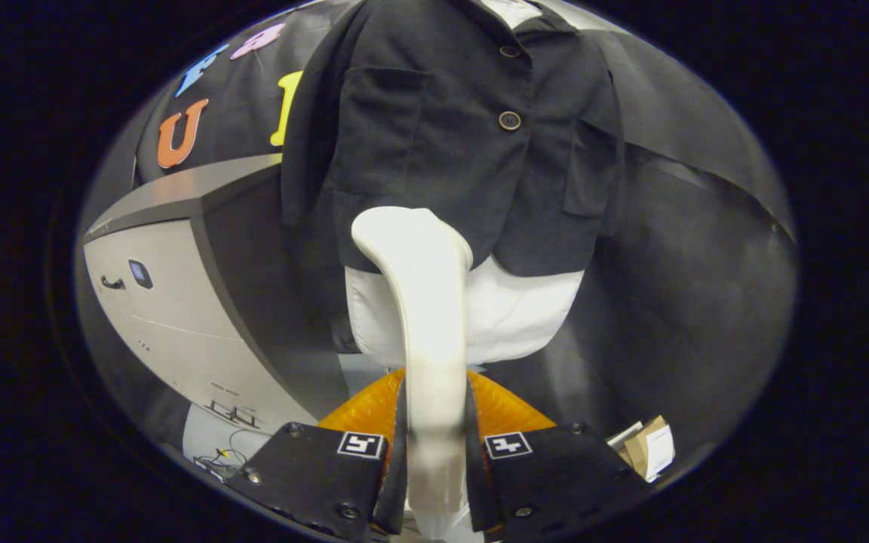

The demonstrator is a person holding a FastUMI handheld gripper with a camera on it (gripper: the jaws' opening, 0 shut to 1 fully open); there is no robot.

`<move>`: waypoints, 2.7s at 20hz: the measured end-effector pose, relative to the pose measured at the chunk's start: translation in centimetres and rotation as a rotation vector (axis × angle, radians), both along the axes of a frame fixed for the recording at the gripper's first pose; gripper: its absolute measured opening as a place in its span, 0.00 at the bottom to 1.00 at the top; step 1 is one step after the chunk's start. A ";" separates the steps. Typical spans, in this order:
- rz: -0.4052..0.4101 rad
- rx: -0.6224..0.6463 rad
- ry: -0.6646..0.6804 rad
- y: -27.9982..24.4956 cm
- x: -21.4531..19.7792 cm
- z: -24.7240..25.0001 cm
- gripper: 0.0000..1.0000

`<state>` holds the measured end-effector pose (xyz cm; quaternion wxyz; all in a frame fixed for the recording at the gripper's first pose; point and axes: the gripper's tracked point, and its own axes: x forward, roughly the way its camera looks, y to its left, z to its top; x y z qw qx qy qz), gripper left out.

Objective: Iron the clothes twice with a garment steamer, once on the left side and once on the right side.

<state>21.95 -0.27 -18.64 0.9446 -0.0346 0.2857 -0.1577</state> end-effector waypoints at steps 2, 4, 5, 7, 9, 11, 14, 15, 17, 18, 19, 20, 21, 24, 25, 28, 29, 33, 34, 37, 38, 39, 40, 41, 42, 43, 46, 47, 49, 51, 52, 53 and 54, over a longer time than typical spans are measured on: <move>-0.013 0.013 -0.031 0.1 -0.2 1.1 0.35; -0.028 0.024 -0.087 -0.1 -1.1 3.6 0.35; -0.038 0.037 -0.122 -0.3 -1.7 5.0 0.35; -0.069 0.058 -0.204 -1.1 -3.2 8.9 0.35; -0.110 0.060 -0.297 -3.1 -5.4 13.7 0.35; -0.151 0.054 -0.386 -5.5 -7.5 18.8 0.35; -0.196 0.041 -0.503 -8.5 -9.1 25.3 0.35; -0.204 0.037 -0.549 -9.2 -9.4 27.2 0.35; -0.195 0.020 -0.635 -10.3 -9.8 31.5 0.35; -0.181 0.013 -0.670 -10.7 -9.7 33.2 0.35; -0.169 0.002 -0.705 -11.4 -9.4 34.5 0.35; -0.162 -0.008 -0.730 -12.1 -8.9 36.0 0.35; -0.153 -0.015 -0.757 -12.9 -8.1 37.3 0.35; -0.112 -0.046 -0.832 -14.8 -5.7 41.5 0.35; -0.101 -0.055 -0.840 -15.5 -4.8 42.4 0.35; -0.076 -0.093 -0.871 -17.5 -1.9 45.1 0.35; -0.070 -0.118 -0.875 -18.3 -0.9 45.8 0.35; -0.009 -0.087 -0.850 -19.4 2.8 47.8 0.35; -0.008 -0.101 -0.853 -19.8 3.6 48.2 0.35; -0.028 -0.131 -0.830 -20.9 5.2 48.5 0.35; -0.019 -0.126 -0.816 -20.6 5.6 48.2 0.35; -0.010 -0.129 -0.795 -20.3 6.1 47.9 0.35; -0.004 -0.135 -0.782 -20.0 6.3 47.5 0.35; -0.006 -0.134 -0.779 -20.0 6.4 47.1 0.35; -0.010 -0.134 -0.776 -19.9 6.3 46.5 0.35; -0.016 -0.136 -0.765 -19.8 6.2 45.8 0.35; -0.021 -0.162 -0.734 -19.2 5.9 44.0 0.36; -0.024 -0.177 -0.732 -19.1 5.7 43.6 0.35; -0.027 -0.178 -0.729 -18.6 5.2 42.8 0.35; -0.037 -0.168 -0.716 -18.5 4.7 41.8 0.36; -0.034 -0.163 -0.713 -18.4 4.5 41.2 0.36; -0.018 -0.154 -0.705 -18.2 4.5 40.4 0.36; -0.015 -0.139 -0.688 -18.0 4.4 39.5 0.36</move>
